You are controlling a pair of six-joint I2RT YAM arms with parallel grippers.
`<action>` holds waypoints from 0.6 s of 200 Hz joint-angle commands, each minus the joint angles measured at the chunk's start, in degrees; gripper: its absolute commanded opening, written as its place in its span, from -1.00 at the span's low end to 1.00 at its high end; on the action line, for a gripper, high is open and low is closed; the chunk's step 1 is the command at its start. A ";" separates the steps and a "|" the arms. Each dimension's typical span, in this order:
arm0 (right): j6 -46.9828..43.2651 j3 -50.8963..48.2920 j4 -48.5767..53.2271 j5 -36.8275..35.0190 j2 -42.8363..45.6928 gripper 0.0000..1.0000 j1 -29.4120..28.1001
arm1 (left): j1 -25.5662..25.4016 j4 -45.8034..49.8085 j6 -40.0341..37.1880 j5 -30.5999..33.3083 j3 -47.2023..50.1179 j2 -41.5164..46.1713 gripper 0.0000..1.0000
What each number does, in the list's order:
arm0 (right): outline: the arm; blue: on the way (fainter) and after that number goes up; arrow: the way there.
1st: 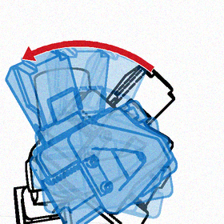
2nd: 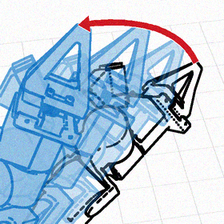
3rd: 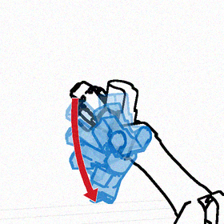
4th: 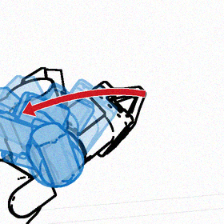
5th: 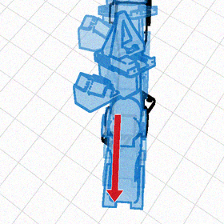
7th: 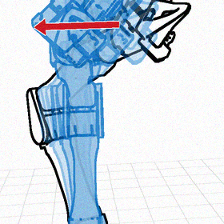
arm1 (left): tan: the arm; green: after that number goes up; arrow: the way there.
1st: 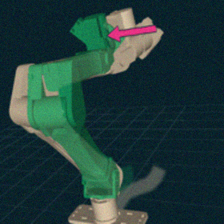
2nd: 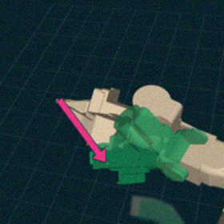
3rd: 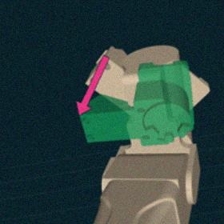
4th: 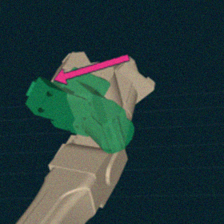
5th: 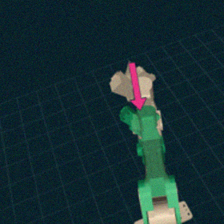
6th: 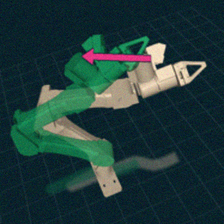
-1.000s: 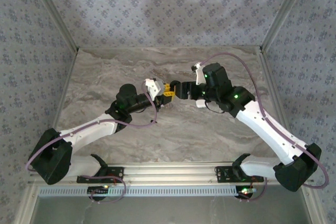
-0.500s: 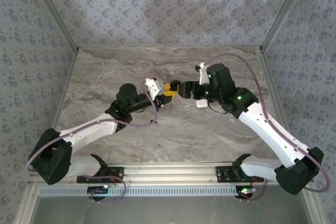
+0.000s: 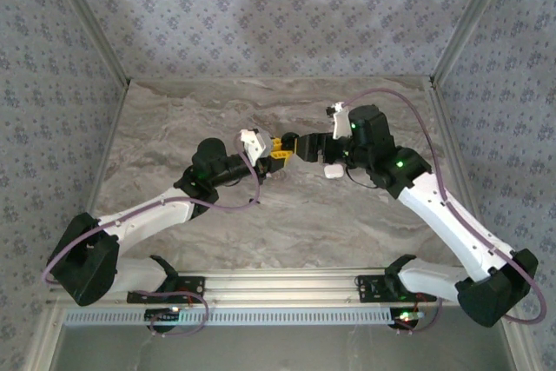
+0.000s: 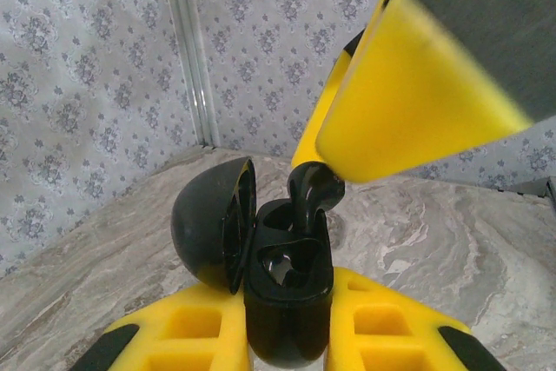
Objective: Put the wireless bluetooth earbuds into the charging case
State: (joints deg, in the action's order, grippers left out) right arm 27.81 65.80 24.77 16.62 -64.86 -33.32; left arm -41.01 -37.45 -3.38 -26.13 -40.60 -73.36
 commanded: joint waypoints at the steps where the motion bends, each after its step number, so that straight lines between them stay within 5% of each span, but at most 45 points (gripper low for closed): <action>1: -0.97 -0.15 -2.48 3.42 2.42 0.50 0.19 | -0.33 -1.57 -0.14 -0.29 -1.69 1.58 -0.70; 29: -0.94 -0.15 -1.98 3.42 3.75 0.45 0.35 | -0.34 -1.62 -0.14 -0.24 -1.68 1.64 -0.69; 77: 0.00 -0.15 -0.88 5.69 3.62 -0.10 0.55 | -0.31 -1.48 -0.08 -0.32 -1.72 1.90 -0.70; 120: 0.47 0.18 -1.49 7.28 1.96 -0.32 0.57 | -0.37 -1.48 0.01 -0.37 -1.68 1.98 -0.70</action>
State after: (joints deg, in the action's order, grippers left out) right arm 28.01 65.69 23.73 21.98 -61.95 -32.97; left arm -41.01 -37.45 -3.38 -26.13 -40.60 -72.73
